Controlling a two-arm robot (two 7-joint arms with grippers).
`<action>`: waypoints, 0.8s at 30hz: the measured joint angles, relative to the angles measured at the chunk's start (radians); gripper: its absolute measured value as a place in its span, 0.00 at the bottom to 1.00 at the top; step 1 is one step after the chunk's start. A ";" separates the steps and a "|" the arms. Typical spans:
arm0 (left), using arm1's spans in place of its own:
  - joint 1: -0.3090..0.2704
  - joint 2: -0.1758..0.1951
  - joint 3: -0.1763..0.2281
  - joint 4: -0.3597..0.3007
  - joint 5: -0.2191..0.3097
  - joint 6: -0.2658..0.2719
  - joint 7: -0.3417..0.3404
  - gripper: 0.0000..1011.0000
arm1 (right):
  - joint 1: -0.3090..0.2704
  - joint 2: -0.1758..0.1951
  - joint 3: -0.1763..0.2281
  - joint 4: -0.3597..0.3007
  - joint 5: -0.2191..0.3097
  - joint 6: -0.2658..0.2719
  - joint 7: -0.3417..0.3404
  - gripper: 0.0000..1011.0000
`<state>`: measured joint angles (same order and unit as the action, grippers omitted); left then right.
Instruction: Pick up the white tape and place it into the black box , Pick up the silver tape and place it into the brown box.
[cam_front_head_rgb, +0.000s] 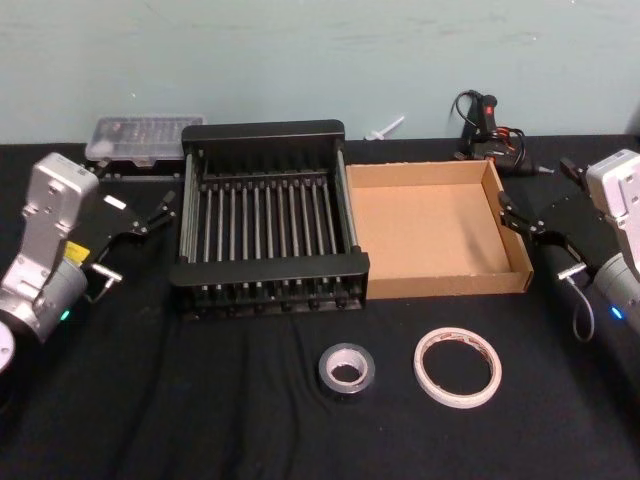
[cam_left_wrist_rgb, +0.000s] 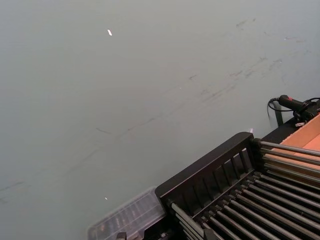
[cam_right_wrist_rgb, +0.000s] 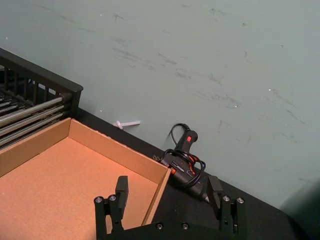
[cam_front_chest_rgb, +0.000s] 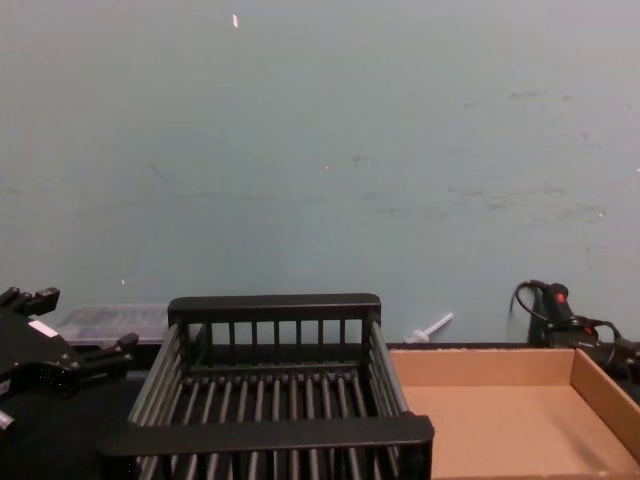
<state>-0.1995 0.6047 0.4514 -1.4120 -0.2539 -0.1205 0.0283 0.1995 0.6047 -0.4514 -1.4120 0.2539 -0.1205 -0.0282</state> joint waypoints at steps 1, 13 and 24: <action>0.000 0.000 0.000 0.000 0.000 0.000 0.000 0.99 | 0.000 0.000 0.000 0.000 0.000 0.000 0.000 0.99; 0.000 0.000 0.000 0.000 0.000 0.000 0.000 0.99 | 0.000 0.000 0.000 0.000 0.000 0.000 0.000 0.99; 0.000 0.000 0.000 0.000 0.000 0.000 0.000 0.99 | 0.000 0.000 0.000 0.000 0.000 0.000 0.000 0.99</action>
<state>-0.1995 0.6047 0.4514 -1.4120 -0.2539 -0.1205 0.0283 0.1994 0.6047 -0.4514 -1.4120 0.2539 -0.1205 -0.0283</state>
